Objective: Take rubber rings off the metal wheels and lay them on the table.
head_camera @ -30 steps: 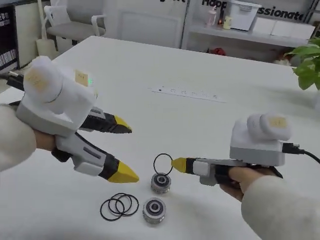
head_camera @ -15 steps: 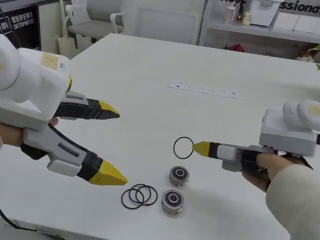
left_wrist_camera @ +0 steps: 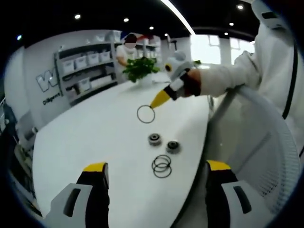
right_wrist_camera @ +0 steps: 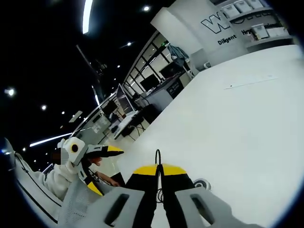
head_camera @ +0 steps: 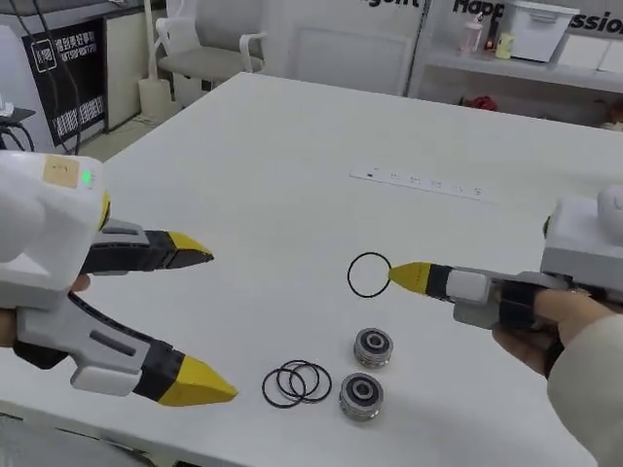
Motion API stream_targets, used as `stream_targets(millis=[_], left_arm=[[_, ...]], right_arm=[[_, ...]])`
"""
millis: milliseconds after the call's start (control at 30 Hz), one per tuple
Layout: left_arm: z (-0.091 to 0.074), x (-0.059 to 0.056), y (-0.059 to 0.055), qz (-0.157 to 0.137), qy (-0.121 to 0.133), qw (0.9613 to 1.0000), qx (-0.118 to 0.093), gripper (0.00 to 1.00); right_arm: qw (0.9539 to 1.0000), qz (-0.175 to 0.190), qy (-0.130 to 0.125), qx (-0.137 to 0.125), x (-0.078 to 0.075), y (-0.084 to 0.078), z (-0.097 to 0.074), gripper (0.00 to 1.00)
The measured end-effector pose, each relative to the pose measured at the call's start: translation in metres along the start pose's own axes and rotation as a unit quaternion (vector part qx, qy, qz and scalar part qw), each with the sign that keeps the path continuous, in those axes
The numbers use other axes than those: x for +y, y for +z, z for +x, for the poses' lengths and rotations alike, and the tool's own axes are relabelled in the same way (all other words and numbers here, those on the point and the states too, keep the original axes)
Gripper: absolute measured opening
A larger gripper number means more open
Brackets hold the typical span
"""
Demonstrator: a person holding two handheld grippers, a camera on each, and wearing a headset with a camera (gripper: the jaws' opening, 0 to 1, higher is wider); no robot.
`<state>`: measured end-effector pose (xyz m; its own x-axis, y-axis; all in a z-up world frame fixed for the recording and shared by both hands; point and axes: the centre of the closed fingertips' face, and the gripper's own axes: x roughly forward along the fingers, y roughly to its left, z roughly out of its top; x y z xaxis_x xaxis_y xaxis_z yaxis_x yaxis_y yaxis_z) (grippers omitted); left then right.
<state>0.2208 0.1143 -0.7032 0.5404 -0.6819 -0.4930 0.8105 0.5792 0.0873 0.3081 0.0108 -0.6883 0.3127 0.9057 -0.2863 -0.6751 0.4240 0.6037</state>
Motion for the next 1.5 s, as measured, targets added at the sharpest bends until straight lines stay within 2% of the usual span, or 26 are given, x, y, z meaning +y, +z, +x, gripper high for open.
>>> stream_targets(millis=[200, 400, 500, 633, 1033, 1367, 1500], left_arm=[[0.001, 0.004, -0.004, -0.012, 0.01, 0.9998, -0.013, 0.84], [0.005, 0.006, -0.007, -0.02, 0.014, 0.9996, -0.017, 0.85], [0.007, 0.005, -0.006, -0.02, 0.017, 0.9993, -0.025, 0.88], [0.009, 0.002, -0.007, -0.021, 0.012, 0.9994, -0.026, 0.87], [0.011, -0.003, -0.012, -0.023, 0.006, 0.9996, -0.016, 0.86], [0.012, -0.007, -0.016, -0.019, 0.006, 0.9998, -0.003, 0.85], [0.012, -0.009, -0.02, -0.013, 0.005, 0.9999, 0.009, 0.86]], right_arm=[[0.9995, -0.006, 0.011, 0.028, 0.015, -0.017, 0.0, 0.0], [0.9983, -0.012, 0.012, 0.056, 0.02, -0.033, 0.003, 0.0], [0.9974, -0.014, 0.014, 0.07, 0.023, -0.041, 0.006, 0.0], [0.9943, -0.033, 0.016, 0.1, 0.026, -0.056, 0.012, 0.0], [0.9889, -0.043, 0.02, 0.141, 0.024, -0.077, 0.023, 0.0], [0.981, -0.052, 0.018, 0.186, 0.017, -0.104, 0.034, 0.0], [0.9768, -0.064, 0.014, 0.204, 0.014, -0.113, 0.037, 0.0]])
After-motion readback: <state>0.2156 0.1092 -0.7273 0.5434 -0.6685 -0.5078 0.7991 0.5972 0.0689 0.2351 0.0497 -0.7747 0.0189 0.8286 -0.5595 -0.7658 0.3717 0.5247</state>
